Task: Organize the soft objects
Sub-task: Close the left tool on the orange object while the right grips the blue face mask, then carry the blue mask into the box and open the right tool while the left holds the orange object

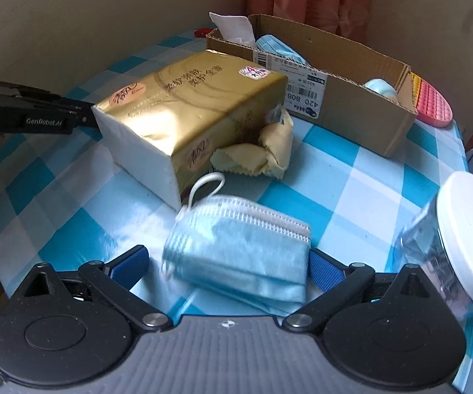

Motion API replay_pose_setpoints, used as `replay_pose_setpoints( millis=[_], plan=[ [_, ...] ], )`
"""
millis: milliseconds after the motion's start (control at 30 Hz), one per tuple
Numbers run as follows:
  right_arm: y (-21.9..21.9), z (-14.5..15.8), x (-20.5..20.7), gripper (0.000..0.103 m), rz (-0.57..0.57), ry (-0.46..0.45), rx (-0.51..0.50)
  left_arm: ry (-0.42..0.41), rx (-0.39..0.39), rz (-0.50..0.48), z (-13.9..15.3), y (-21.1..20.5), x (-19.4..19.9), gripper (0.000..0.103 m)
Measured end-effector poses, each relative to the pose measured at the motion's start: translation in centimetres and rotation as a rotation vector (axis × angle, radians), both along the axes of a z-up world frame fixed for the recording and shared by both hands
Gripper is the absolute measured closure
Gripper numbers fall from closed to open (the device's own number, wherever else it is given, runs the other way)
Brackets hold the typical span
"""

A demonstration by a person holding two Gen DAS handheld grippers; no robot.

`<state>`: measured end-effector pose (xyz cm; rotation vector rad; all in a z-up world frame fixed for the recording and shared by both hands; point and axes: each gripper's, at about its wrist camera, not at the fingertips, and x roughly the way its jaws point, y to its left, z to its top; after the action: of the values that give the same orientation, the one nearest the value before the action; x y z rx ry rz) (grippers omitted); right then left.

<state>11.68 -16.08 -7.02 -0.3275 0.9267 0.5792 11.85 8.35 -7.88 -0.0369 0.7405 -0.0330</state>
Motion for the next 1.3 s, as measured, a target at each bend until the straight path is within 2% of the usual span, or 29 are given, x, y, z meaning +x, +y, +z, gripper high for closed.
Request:
replay_pose_setpoints(
  millis=[67, 200, 300, 533, 800, 1033, 1300],
  plan=[
    [0.3, 0.0, 0.2, 0.001, -0.009, -0.002, -0.003, 0.0, 0.003, -0.003, 0.0, 0.0, 0.0, 0.078],
    [0.4, 0.4, 0.5, 0.015, -0.027, -0.01, -0.003, 0.003, 0.006, -0.003, 0.0, 0.0, 0.0, 0.078],
    [0.4, 0.6, 0.5, 0.021, -0.043, -0.015, -0.01, 0.006, 0.008, -0.002, 0.0, -0.1, 0.1, 0.078],
    [0.1, 1.7, -0.3, 0.024, -0.041, -0.045, -0.026, 0.01, 0.01, -0.004, 0.6, -0.2, -0.5, 0.078],
    [-1.5, 4.9, 0.5, 0.024, -0.048, -0.118, -0.014, -0.017, -0.006, -0.034, 3.0, -0.9, -2.1, 0.078],
    [-1.7, 8.5, 4.5, 0.024, -0.058, -0.208, 0.009, -0.058, -0.019, -0.061, 5.0, -1.8, -2.7, 0.078],
    [0.2, 10.3, 12.8, 0.024, -0.092, -0.194, 0.038, -0.056, -0.036, -0.042, 5.0, -1.8, -3.2, 0.078]
  ],
)
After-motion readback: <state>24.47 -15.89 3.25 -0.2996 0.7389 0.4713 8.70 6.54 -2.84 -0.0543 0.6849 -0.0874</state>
